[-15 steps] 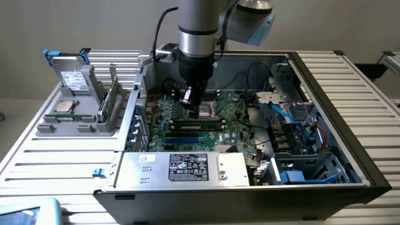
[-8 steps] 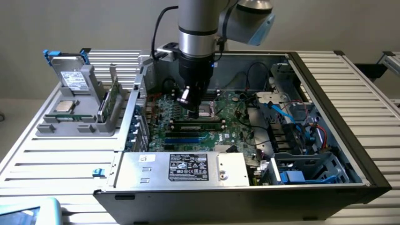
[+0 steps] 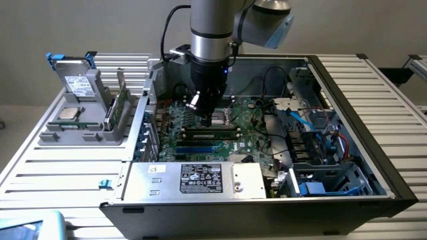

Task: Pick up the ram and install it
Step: 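Press down the ram until it locks into place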

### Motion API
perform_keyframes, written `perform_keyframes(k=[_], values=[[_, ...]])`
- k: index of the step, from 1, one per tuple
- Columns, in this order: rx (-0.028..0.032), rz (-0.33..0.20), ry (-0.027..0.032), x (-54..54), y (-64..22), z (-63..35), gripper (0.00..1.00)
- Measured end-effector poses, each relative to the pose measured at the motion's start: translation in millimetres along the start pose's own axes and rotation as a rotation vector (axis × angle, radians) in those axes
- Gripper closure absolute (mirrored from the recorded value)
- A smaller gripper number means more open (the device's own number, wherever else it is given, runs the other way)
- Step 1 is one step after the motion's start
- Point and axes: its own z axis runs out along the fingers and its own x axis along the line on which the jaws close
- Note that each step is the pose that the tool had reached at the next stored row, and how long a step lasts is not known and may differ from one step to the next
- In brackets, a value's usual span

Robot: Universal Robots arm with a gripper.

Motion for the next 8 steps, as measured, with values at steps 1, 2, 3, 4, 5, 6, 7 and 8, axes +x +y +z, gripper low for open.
perform_keyframes(k=[1, 2, 3, 4, 5, 6, 7, 8], values=[[-0.0006, 0.013, -0.0004, 0.0, 0.0, 0.1, 0.89], [-0.0012, 0.026, -0.0006, 0.0, 0.0, 0.2, 0.89], [-0.0019, 0.039, -0.0009, -0.1, 0.0, 0.3, 0.89], [-0.0025, 0.052, -0.0012, -0.1, 0.0, 0.4, 0.89], [-0.0030, 0.065, -0.0015, -0.1, 0.0, 0.4, 0.89], [-0.0028, 0.077, -0.0022, -0.1, 0.0, 0.4, 0.89], [-0.0019, 0.089, -0.0037, -0.1, -0.1, 0.4, 0.89], [-0.0008, 0.100, -0.0053, -0.1, 0.0, 0.5, 0.89]])
